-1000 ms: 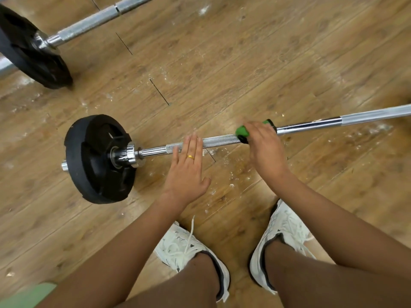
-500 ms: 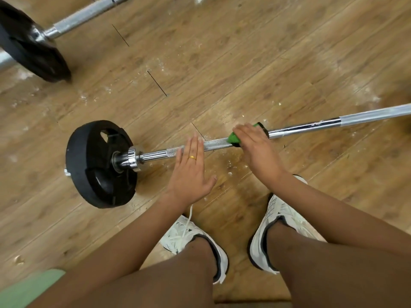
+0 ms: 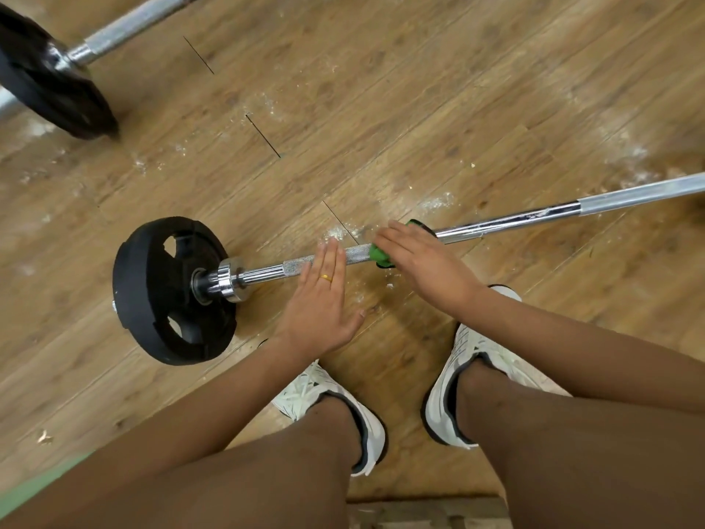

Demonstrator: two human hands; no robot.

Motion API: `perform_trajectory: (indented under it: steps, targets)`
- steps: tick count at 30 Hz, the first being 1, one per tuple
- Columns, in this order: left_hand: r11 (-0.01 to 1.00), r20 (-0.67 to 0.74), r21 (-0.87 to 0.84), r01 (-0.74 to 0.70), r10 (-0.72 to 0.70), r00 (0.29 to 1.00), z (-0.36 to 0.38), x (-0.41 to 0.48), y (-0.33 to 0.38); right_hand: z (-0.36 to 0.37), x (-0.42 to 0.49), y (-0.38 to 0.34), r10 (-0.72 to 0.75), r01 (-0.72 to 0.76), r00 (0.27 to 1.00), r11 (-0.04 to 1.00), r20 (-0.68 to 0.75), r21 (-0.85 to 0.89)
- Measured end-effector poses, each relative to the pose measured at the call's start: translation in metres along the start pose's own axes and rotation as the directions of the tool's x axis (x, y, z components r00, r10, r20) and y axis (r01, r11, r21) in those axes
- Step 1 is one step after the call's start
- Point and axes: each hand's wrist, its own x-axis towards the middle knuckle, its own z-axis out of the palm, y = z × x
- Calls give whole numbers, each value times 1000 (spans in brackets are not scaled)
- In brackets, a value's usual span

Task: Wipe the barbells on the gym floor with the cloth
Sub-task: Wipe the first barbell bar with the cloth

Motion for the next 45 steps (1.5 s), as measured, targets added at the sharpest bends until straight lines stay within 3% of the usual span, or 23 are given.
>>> perform_trajectory:
  steps: [3,9,16,22,28,34,40,45]
  targets:
    - [997,-2,64,-43,43,999,-5,4,-5,-3,-7,14,-49,49,998,999,28,-13]
    - [999,19,-45,-28,29,999,-2,4,-3,-4,-20,1,87,-87,995,996,-48,5]
    - [996,48,-73,-48,52,998,5,-15,1,-13,-32,7,-120,120,992,993,49,2]
    - [992,61,-109,-71,78,995,19,-33,8,-25,-66,14,53,-53,999,998,2,-17]
    - [992,68,-90,-91,97,993,25,-43,9,-13,-55,-11,-89,86,991,996,103,35]
    - [994,64,-69,-82,87,994,27,-40,9,-28,-74,2,135,-136,990,991,42,2]
    - [997,82,-54,-60,65,995,20,-29,6,-14,-45,-10,7,-9,998,999,59,33]
    - [997,51,-55,-50,53,997,15,-18,1,-19,-54,15,164,-164,986,986,1,29]
